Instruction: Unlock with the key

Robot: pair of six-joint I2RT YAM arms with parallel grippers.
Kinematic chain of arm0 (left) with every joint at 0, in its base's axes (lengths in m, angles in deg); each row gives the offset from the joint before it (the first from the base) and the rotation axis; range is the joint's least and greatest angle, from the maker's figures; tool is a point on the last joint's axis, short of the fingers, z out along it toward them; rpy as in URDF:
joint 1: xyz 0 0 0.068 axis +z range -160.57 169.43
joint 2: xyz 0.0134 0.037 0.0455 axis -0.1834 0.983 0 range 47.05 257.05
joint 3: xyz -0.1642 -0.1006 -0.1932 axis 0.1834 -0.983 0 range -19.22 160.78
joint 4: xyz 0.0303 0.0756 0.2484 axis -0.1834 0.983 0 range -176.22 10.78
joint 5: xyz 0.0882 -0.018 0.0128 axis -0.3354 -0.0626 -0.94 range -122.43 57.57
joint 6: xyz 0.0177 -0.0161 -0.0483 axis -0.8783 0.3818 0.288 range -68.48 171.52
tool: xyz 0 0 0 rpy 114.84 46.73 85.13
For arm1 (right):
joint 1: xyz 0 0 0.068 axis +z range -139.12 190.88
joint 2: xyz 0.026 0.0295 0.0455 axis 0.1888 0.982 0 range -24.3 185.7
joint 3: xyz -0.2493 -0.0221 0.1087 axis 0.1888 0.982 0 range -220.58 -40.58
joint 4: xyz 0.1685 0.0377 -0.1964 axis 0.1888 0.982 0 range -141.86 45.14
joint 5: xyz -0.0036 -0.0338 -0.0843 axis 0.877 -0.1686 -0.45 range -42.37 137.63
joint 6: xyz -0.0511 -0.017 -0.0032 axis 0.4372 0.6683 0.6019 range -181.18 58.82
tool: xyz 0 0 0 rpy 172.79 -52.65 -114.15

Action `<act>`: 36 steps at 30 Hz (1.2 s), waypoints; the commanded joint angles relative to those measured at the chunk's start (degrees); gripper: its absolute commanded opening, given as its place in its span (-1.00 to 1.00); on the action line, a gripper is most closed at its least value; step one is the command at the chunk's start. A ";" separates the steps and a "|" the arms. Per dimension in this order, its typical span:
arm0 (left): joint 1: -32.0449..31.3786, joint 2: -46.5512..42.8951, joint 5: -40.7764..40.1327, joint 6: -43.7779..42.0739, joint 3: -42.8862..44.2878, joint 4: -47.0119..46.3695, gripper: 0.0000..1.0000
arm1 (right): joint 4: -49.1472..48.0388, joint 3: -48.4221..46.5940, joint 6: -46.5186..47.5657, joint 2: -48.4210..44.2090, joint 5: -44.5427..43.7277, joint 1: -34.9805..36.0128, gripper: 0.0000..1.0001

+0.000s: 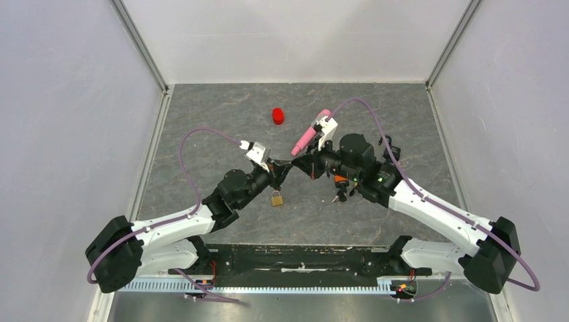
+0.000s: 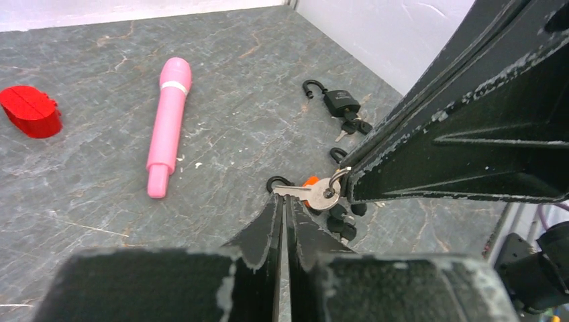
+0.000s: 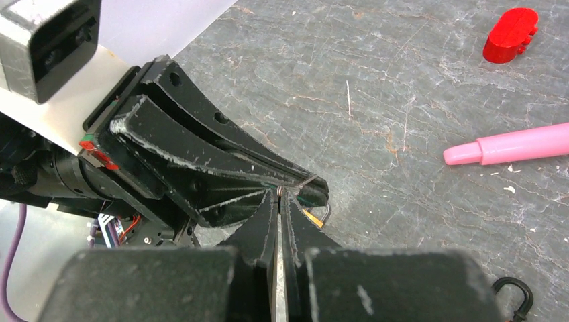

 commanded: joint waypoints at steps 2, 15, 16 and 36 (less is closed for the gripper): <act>-0.19 -1.50 3.38 -3.06 1.60 -2.12 -0.96 | 0.17 1.37 0.50 -2.74 -0.25 0.06 -1.00; -0.19 -4.67 6.70 0.38 1.94 5.42 -0.16 | 0.17 1.96 1.65 -4.52 -1.20 -0.35 -1.00; -0.17 -4.41 6.06 2.92 1.91 5.51 0.04 | 0.03 1.87 1.70 -4.51 -1.54 -0.38 -1.00; 8.50 -6.94 4.39 67.80 -9.66 4.32 0.73 | -0.60 1.49 5.29 -2.03 -7.23 -3.17 -1.00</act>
